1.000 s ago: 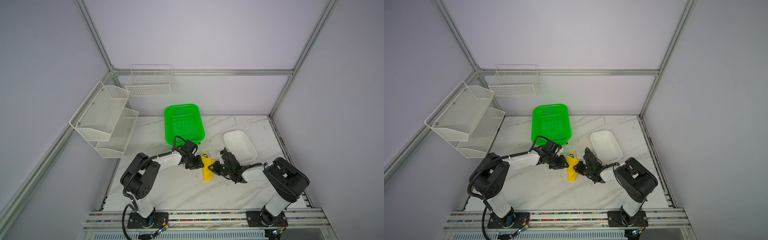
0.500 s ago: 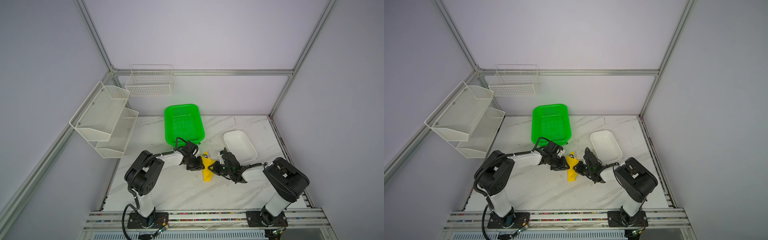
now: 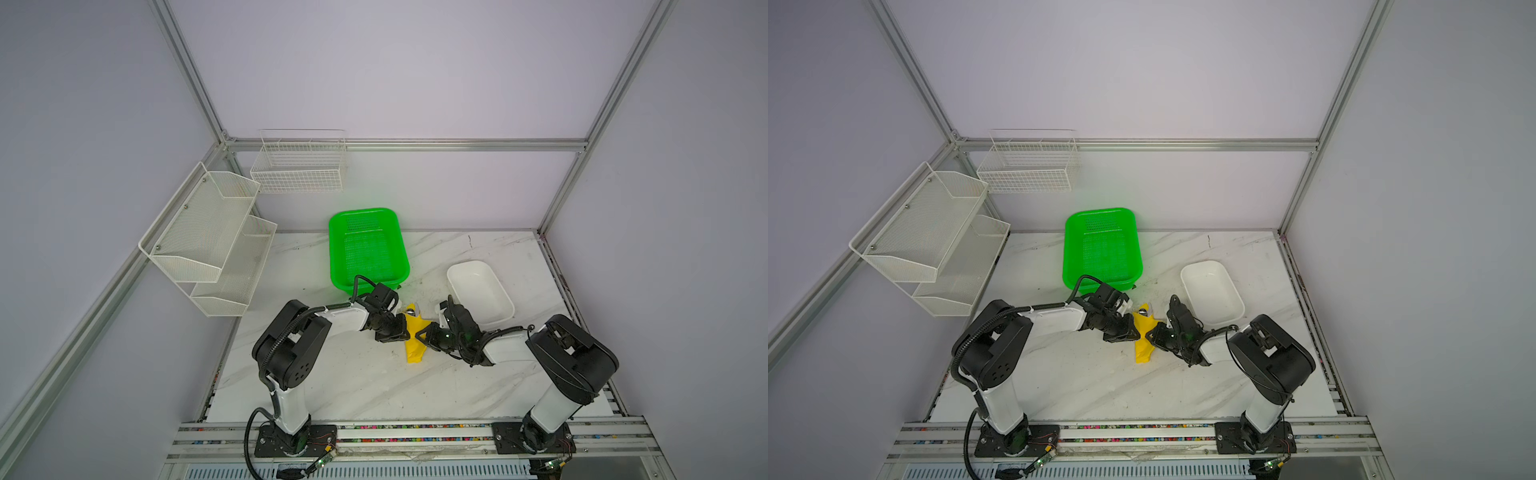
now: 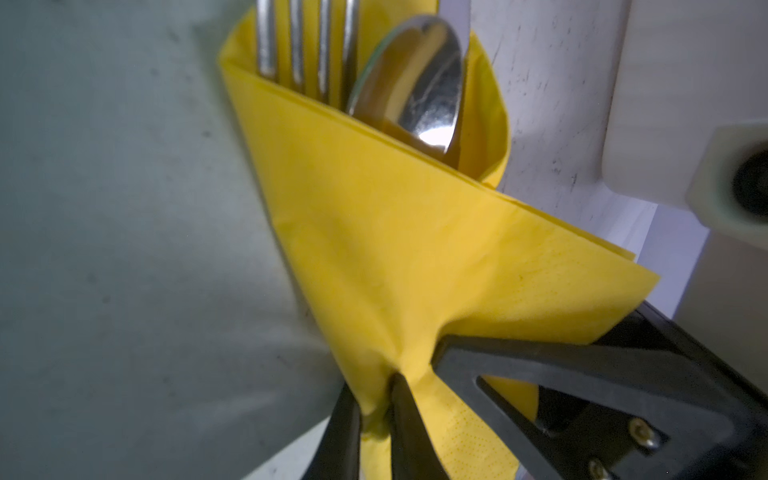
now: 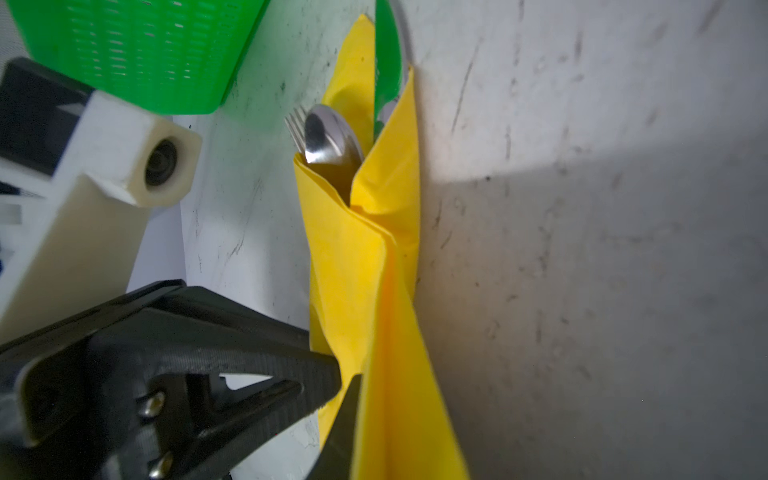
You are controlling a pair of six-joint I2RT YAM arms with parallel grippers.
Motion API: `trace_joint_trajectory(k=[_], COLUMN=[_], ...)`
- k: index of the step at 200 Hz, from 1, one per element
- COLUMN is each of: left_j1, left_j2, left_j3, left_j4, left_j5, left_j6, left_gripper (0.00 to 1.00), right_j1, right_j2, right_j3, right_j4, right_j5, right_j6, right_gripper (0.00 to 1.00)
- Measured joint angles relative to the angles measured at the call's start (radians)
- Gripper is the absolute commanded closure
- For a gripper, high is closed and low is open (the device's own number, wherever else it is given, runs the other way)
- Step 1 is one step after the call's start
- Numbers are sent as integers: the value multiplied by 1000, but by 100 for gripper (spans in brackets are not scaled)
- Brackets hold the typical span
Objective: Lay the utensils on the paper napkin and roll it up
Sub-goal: 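Hold the napkin cone with both grippers, pressing the wrapped flap closed, then lift the napkin cone upright with the left gripper while the right holds the flap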
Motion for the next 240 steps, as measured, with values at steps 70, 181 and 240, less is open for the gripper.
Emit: trace_joint_trajectory(k=[70,181,240], left_j1=[0,0,-1], left_j2=[4,3,-118], left_j3=[0,0,-29], left_j4=[6,10,-6], left_j5=[8,12,-77], left_j6=[0,-1,-11], left_gripper=[87,80,61], right_j1=[0,0,0], right_j2=[-6,11,-58], right_j3=[12,29,15], right_j4=[-12,-30,-37], right_j5=[-16,-21,-16], right_j6=[-18,-32,-77], right_gripper=[67,86,92])
